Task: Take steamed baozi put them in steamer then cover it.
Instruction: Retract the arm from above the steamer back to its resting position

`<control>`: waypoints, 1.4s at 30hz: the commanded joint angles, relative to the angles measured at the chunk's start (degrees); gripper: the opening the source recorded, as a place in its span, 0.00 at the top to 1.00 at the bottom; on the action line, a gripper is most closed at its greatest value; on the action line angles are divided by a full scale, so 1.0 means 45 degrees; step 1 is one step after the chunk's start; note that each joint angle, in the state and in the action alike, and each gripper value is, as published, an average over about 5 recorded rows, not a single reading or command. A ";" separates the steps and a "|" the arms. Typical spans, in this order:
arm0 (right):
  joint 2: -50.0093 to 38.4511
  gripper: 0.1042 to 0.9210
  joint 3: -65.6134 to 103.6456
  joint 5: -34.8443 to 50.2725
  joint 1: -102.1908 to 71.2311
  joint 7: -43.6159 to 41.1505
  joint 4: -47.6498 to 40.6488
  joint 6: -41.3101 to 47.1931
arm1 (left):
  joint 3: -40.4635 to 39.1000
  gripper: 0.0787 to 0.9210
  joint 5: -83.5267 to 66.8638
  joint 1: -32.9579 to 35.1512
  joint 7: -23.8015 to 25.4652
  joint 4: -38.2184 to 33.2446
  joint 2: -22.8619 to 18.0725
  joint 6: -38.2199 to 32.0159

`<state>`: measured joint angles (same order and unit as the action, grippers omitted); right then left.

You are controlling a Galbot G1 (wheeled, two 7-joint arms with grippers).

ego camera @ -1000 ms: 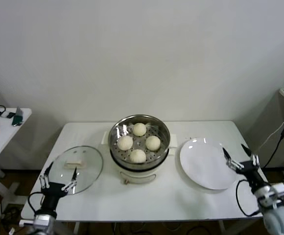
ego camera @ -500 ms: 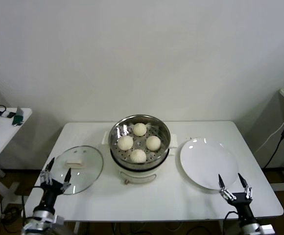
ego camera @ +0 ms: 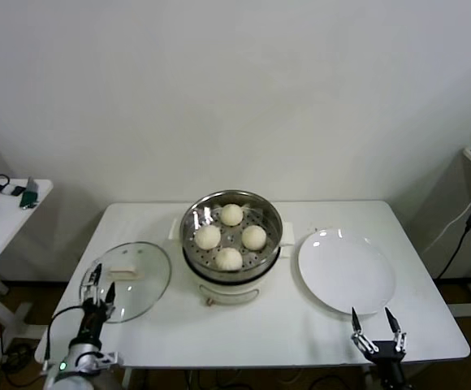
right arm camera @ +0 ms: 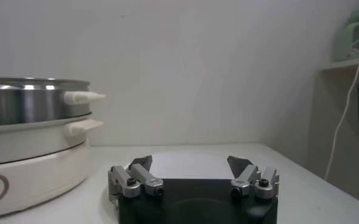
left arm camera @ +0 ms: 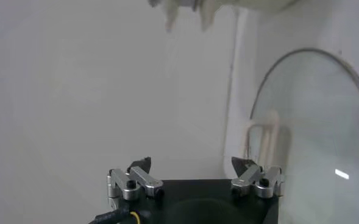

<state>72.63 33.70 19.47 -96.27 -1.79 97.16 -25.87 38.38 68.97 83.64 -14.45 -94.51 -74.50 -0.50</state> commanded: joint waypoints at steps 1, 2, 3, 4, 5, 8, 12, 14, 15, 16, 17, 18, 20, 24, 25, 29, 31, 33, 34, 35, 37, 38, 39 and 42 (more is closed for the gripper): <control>0.0397 0.12 -0.0164 -0.0453 -0.0206 0.0159 -0.0036 -0.0273 | -0.0313 0.12 0.1889 -0.1197 -0.0367 0.1607 -0.0304 0.0604; 0.0407 0.12 -0.0177 -0.0458 -0.0223 0.0156 -0.0028 -0.0282 | -0.0339 0.12 0.1900 -0.1321 -0.0363 0.1736 -0.0315 0.0617; 0.0418 0.12 -0.0188 -0.0462 -0.0241 0.0153 -0.0022 -0.0293 | -0.0365 0.12 0.1908 -0.1466 -0.0363 0.1879 -0.0320 0.0626; 0.0427 0.12 -0.0194 -0.0467 -0.0257 0.0150 -0.0017 -0.0307 | -0.0390 0.12 0.1919 -0.1600 -0.0363 0.2020 -0.0319 0.0630; 0.0438 0.12 -0.0192 -0.0472 -0.0273 0.0147 -0.0009 -0.0321 | -0.0417 0.12 0.1934 -0.1734 -0.0366 0.2169 -0.0314 0.0636; 0.0457 0.12 -0.0142 -0.0477 -0.0313 0.0143 0.0025 -0.0349 | -0.0493 0.12 0.1969 -0.2067 -0.0373 0.2505 -0.0300 0.0693; 0.0437 0.12 0.0015 -0.0467 -0.0356 0.0135 0.0101 -0.0341 | -0.0595 0.12 0.1970 -0.2403 -0.0345 0.2829 -0.0223 0.0766; 0.0429 0.12 0.0145 -0.0448 -0.0351 0.0129 0.0141 -0.0324 | -0.0657 0.12 0.1961 -0.2534 -0.0300 0.2963 -0.0138 0.0799; 0.0424 0.12 0.0211 -0.0437 -0.0345 0.0128 0.0157 -0.0316 | -0.0686 0.12 0.1956 -0.2586 -0.0271 0.3015 -0.0093 0.0815; 0.0420 0.12 0.0274 -0.0428 -0.0340 0.0127 0.0173 -0.0305 | -0.0717 0.12 0.1946 -0.2644 -0.0232 0.3076 -0.0044 0.0830; 0.0414 0.12 0.0334 -0.0420 -0.0337 0.0125 0.0191 -0.0295 | -0.0743 0.12 0.1936 -0.2704 -0.0193 0.3137 0.0000 0.0840; 0.0407 0.12 0.0381 -0.0419 -0.0342 0.0123 0.0211 -0.0286 | -0.0765 0.12 0.1931 -0.2767 -0.0154 0.3203 0.0039 0.0843; 0.0399 0.12 0.0451 -0.0420 -0.0361 0.0116 0.0255 -0.0269 | -0.0799 0.12 0.1923 -0.2876 -0.0095 0.3331 0.0098 0.0854; 0.0400 0.12 0.0523 -0.0441 -0.0411 0.0095 0.0355 -0.0244 | -0.0872 0.12 0.1914 -0.3074 -0.0039 0.3558 0.0168 0.0877; 0.0405 0.12 0.0534 -0.0450 -0.0416 0.0091 0.0374 -0.0236 | -0.0892 0.12 0.1899 -0.3117 -0.0030 0.3597 0.0177 0.0885; 0.0438 0.12 0.0545 -0.0511 -0.0405 0.0088 0.0406 -0.0196 | -0.0981 0.12 0.1741 -0.3284 0.0010 0.3766 0.0221 0.0947; 0.0470 0.12 0.0541 -0.0556 -0.0387 0.0088 0.0409 -0.0176 | -0.1014 0.12 0.1632 -0.3390 0.0014 0.3940 0.0228 0.0961; 0.0509 0.12 0.0538 -0.0607 -0.0363 0.0089 0.0401 -0.0163 | -0.1019 0.12 0.1571 -0.3477 -0.0005 0.4086 0.0211 0.0947; 0.0530 0.12 0.0536 -0.0638 -0.0350 0.0089 0.0390 -0.0161 | -0.1019 0.12 0.1556 -0.3515 -0.0012 0.4147 0.0197 0.0941; 0.0548 0.12 0.0532 -0.0662 -0.0340 0.0089 0.0377 -0.0164 | -0.1017 0.12 0.1556 -0.3546 -0.0020 0.4186 0.0182 0.0937; 0.0578 0.12 0.0514 -0.0704 -0.0326 0.0081 0.0351 -0.0185 | -0.1007 0.12 0.1557 -0.3611 -0.0061 0.4267 0.0145 0.0904; 0.0590 0.12 0.0501 -0.0716 -0.0322 0.0077 0.0342 -0.0196 | -0.1000 0.12 0.1563 -0.3642 -0.0080 0.4307 0.0124 0.0883; 0.0605 0.12 0.0489 -0.0724 -0.0319 0.0072 0.0337 -0.0207 | -0.0993 0.12 0.1570 -0.3669 -0.0101 0.4344 0.0103 0.0861; 0.0659 0.12 0.0472 -0.0750 -0.0303 0.0067 0.0316 -0.0223 | -0.0985 0.16 0.1598 -0.3710 -0.0132 0.4411 0.0059 0.0814</control>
<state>75.37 35.72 16.33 -97.66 -1.45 98.68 -26.74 34.01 76.22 68.06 -14.79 -76.27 -74.07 3.44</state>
